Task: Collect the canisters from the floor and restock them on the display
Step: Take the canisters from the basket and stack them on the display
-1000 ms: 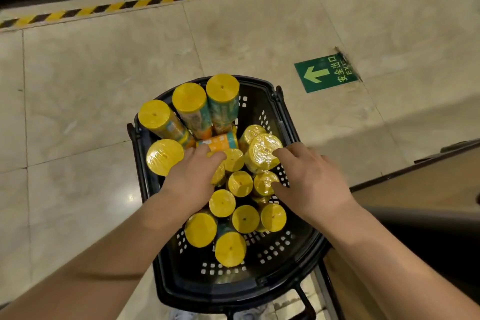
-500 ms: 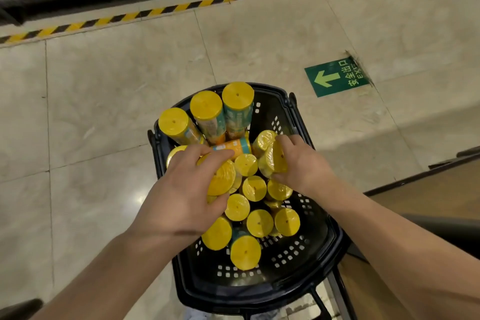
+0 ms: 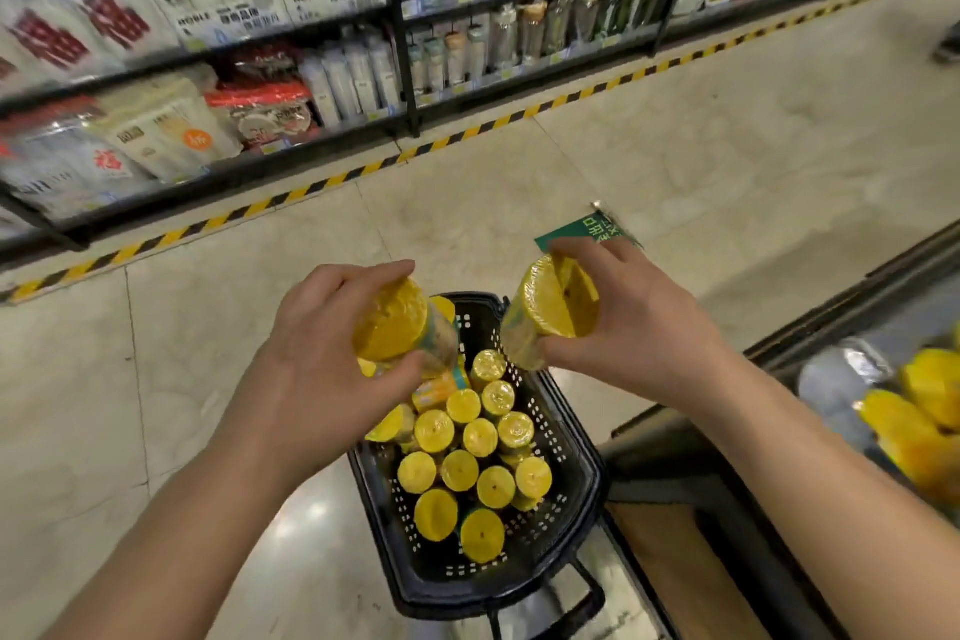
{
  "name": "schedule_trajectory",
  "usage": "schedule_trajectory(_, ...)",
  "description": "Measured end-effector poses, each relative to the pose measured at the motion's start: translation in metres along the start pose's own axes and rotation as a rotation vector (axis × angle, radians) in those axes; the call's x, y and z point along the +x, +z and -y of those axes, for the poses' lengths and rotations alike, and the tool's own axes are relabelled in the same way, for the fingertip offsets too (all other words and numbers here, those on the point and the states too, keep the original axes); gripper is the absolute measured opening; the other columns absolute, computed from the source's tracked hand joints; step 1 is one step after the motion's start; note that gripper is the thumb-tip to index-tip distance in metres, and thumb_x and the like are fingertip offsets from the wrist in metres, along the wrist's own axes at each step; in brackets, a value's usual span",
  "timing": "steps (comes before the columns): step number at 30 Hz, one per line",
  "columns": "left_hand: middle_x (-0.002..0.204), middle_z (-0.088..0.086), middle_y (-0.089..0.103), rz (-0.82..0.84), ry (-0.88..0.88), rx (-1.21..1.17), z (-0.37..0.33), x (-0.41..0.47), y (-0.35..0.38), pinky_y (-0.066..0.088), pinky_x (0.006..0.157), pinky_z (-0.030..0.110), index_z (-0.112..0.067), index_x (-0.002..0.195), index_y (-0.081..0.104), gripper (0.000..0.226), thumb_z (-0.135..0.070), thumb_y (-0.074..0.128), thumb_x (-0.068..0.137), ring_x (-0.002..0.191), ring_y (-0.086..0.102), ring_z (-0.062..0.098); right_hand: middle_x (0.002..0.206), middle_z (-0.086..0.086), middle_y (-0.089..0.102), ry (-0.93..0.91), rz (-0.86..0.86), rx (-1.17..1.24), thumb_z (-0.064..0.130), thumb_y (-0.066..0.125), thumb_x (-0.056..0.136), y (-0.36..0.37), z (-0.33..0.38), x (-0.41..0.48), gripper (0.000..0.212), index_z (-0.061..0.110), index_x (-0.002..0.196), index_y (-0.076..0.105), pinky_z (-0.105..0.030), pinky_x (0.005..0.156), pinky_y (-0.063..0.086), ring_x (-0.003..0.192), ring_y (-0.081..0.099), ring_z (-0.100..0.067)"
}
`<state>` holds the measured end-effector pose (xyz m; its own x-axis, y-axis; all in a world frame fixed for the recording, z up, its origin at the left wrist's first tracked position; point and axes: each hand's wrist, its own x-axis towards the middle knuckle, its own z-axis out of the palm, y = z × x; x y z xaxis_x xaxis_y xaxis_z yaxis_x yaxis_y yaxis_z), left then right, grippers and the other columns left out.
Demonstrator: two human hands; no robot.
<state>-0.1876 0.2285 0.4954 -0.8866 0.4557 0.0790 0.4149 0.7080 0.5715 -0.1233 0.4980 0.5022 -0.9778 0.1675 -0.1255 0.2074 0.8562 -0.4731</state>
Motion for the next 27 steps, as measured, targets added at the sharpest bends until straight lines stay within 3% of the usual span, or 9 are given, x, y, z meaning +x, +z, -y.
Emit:
schedule_trajectory(5, 0.127, -0.017, 0.051, -0.084, 0.127, -0.066, -0.079, 0.009, -0.090, 0.047, 0.101, 0.039, -0.044, 0.140, 0.052, 0.070, -0.039, 0.079, 0.075, 0.121, 0.048, 0.009, 0.125, 0.013, 0.048, -0.006, -0.113, 0.034, 0.053, 0.079, 0.070, -0.111, 0.050, -0.051, 0.087, 0.048, 0.144, 0.034, -0.030, 0.080, 0.045, 0.108, 0.052, -0.014)
schedule_trajectory(10, 0.127, -0.024, 0.051, -0.101, 0.188, -0.198, -0.153, 0.016, -0.162, 0.050, 0.098, 0.043, -0.055, 0.131, 0.051, 0.065, -0.044, 0.082, 0.075, 0.117, 0.053, 0.007, 0.129, 0.013, 0.049, 0.019, -0.300, 0.123, 0.051, 0.079, 0.068, -0.209, 0.082, -0.099, 0.087, 0.045, 0.144, 0.039, -0.030, 0.087, 0.044, 0.111, 0.049, -0.010)
schedule_trajectory(14, 0.121, -0.030, 0.058, -0.084, 0.271, -0.326, -0.206, 0.019, -0.199, 0.054, 0.089, 0.033, -0.055, 0.127, 0.053, 0.062, -0.042, 0.084, 0.076, 0.108, 0.058, -0.004, 0.126, 0.015, 0.052, -0.001, -0.463, 0.233, 0.053, 0.080, 0.066, -0.269, 0.094, -0.136, 0.086, 0.041, 0.142, 0.043, -0.027, 0.088, 0.046, 0.113, 0.052, -0.007)
schedule_trajectory(17, 0.118, -0.036, 0.057, -0.059, 0.317, -0.421, -0.244, 0.017, -0.214, 0.054, 0.088, 0.030, -0.054, 0.127, 0.054, 0.061, -0.044, 0.083, 0.074, 0.105, 0.056, -0.011, 0.127, 0.020, 0.051, 0.005, -0.570, 0.345, 0.050, 0.085, 0.071, -0.298, 0.098, -0.169, 0.085, 0.044, 0.143, 0.042, -0.020, 0.084, 0.047, 0.110, 0.052, 0.000)
schedule_trajectory(20, 0.120, -0.032, 0.059, -0.026, 0.359, -0.557, -0.282, 0.011, -0.215, 0.056, 0.093, 0.038, -0.054, 0.127, 0.055, 0.064, -0.053, 0.080, 0.068, 0.109, 0.059, -0.005, 0.125, 0.029, 0.051, -0.011, -0.724, 0.476, 0.043, 0.087, 0.074, -0.310, 0.097, -0.203, 0.079, 0.048, 0.139, 0.043, -0.012, 0.083, 0.046, 0.109, 0.053, 0.011)
schedule_trajectory(27, 0.123, -0.027, 0.062, 0.125, 0.476, -0.701, -0.349, 0.000, -0.184, 0.054, 0.097, 0.038, -0.055, 0.125, 0.057, 0.069, -0.059, 0.081, 0.061, 0.116, 0.059, 0.001, 0.125, 0.029, 0.057, 0.097, -0.973, 0.582, 0.053, 0.087, 0.065, -0.319, 0.077, -0.279, 0.080, 0.047, 0.136, 0.050, -0.022, 0.092, 0.054, 0.110, 0.059, 0.009)
